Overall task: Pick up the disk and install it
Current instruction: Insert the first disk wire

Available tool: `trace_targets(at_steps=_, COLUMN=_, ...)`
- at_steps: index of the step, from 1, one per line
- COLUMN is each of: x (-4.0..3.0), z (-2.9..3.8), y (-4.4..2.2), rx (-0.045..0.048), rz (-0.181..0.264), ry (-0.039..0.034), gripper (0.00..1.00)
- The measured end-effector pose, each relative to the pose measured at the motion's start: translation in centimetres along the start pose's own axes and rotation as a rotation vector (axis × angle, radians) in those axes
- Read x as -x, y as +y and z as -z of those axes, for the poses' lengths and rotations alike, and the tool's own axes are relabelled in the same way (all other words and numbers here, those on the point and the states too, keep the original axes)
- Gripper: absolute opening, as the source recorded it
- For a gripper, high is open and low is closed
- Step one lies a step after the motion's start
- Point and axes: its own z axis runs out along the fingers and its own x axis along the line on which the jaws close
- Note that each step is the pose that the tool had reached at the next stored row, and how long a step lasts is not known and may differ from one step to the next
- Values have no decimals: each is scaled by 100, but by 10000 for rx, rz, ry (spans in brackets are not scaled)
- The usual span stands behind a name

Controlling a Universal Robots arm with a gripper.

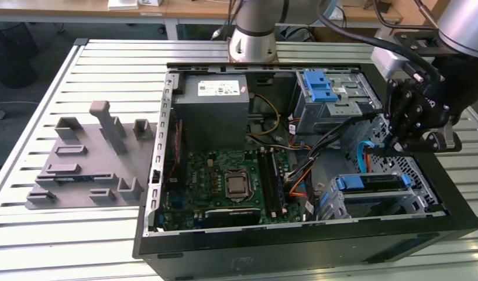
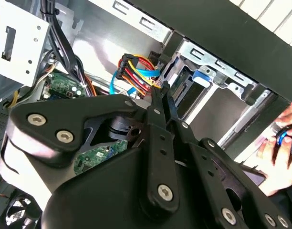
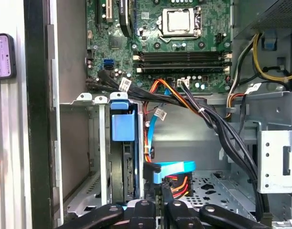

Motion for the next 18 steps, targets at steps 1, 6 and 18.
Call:
trace_targets(at_steps=1, x=-10, z=-5, y=-1, rx=32, rz=-1, ry=-43, gripper=16)
trace_targets(at_steps=6, x=-112, z=-63, y=-2, rx=101, rz=-1, ry=-70, gripper=16)
trace_targets(at_steps=18, x=-179, z=-120, y=-3, rx=128, rz=-1, ry=-73, gripper=16)
